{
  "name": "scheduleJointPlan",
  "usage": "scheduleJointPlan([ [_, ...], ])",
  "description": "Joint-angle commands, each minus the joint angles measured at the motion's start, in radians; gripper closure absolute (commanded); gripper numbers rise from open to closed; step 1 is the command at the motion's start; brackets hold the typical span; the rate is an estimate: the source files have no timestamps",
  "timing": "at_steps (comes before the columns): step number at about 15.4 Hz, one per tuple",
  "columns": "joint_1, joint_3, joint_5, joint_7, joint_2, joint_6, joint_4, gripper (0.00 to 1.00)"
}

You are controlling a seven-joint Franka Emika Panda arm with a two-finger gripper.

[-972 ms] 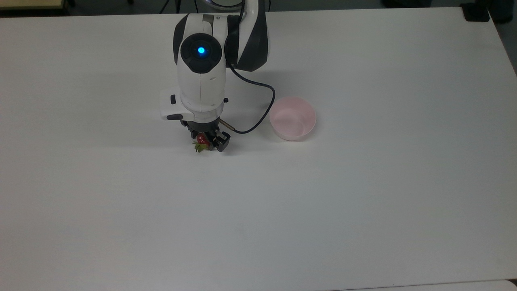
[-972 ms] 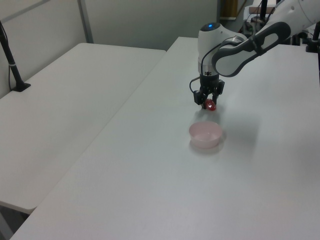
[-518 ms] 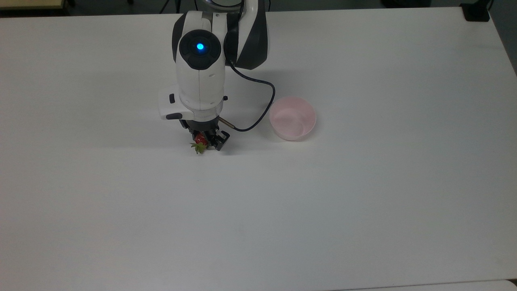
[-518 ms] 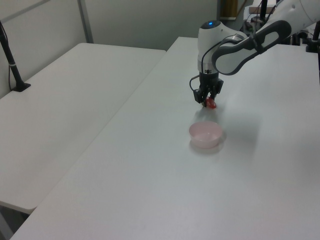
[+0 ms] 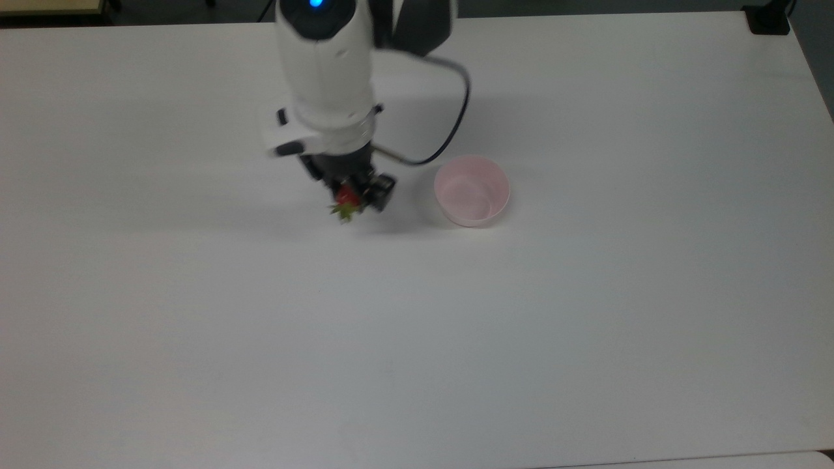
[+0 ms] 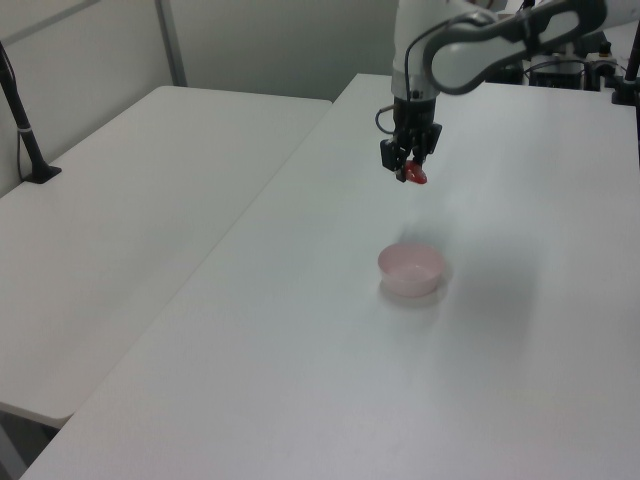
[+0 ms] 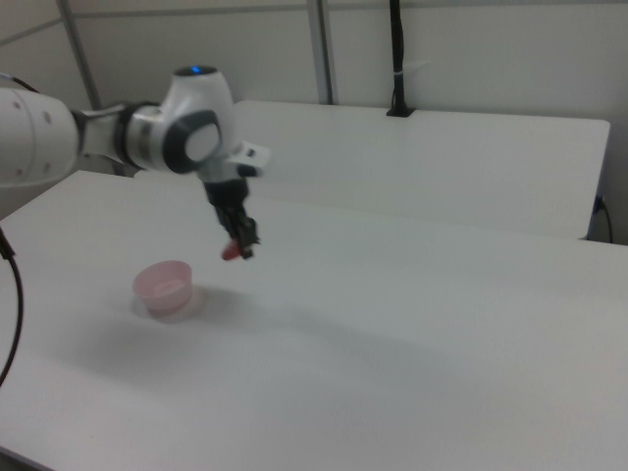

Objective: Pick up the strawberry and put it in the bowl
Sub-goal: 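Lift the strawberry and carry it over the pink bowl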

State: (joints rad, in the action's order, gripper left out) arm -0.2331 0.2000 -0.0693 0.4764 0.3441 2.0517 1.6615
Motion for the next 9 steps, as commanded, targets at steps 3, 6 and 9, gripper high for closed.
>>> scheduleJointPlan([
  [3, -0.156, -0.060, -0.004, -0.012, -0.014, -0.062, 0.027, 0.64],
  [6, -0.215, -0.060, 0.000, -0.012, 0.026, -0.058, 0.029, 0.61],
  [9, -0.216, -0.060, 0.028, -0.009, 0.049, -0.054, 0.029, 0.01],
])
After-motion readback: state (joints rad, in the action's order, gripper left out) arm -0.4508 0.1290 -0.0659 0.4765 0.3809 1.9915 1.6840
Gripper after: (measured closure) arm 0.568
